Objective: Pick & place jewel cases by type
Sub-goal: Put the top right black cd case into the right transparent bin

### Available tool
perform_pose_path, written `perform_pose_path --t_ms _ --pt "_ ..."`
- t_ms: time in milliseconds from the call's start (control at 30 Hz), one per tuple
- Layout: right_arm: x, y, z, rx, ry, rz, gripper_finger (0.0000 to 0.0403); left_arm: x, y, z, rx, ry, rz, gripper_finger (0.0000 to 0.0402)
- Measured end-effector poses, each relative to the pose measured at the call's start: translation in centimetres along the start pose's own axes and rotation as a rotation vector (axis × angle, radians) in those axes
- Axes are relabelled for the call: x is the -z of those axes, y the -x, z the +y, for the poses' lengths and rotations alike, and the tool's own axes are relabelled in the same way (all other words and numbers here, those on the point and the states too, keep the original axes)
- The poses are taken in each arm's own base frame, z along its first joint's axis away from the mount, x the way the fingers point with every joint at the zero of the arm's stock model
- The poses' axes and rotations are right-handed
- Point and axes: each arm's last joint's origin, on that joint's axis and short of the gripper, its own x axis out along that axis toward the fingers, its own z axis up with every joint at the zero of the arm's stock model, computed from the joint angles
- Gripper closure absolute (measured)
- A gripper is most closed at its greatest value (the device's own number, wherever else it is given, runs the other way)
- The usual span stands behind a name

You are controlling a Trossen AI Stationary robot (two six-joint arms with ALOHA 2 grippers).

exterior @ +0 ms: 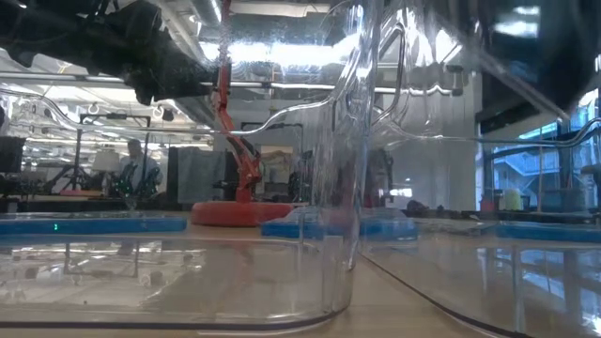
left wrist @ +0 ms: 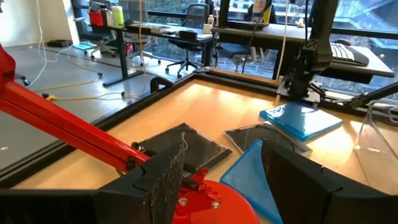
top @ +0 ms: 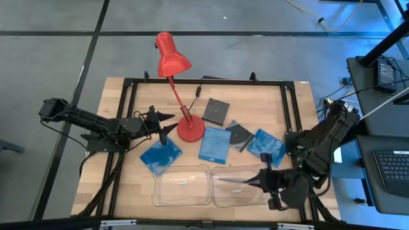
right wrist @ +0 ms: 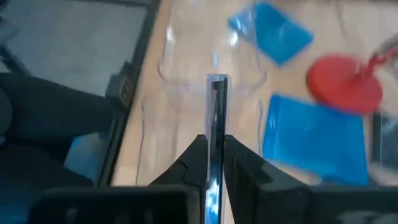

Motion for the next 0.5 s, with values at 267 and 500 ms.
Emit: perform_pose_path --t_ms 267,500 --pt "1.2 -1.1 -0.1 0.068 -0.037 0.115 0.0359 0.7 0.0 0.1 -0.012 0.017 0.059 0.0190" --pt "1.9 -3.6 1.2 0.078 -0.060 0.187 0.0359 0.9 0.0 0.2 -0.024 0.043 0.078 0.0190"
